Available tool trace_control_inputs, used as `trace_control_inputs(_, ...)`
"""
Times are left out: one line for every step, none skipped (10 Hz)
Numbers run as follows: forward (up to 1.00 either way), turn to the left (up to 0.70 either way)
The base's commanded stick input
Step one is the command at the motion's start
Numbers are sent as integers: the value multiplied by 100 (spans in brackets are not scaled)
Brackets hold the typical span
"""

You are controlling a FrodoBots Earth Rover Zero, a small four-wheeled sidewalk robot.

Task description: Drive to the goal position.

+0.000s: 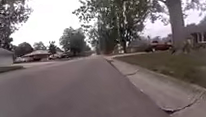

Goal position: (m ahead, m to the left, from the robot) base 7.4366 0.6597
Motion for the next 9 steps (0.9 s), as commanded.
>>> trace_control_inputs(100, 0)
trace_control_inputs(100, 0)
trace_control_inputs(100, 0)
trace_control_inputs(100, 0)
trace_control_inputs(100, 0)
trace_control_inputs(100, 0)
trace_control_inputs(100, 0)
trace_control_inputs(100, 0)
trace_control_inputs(100, 0)
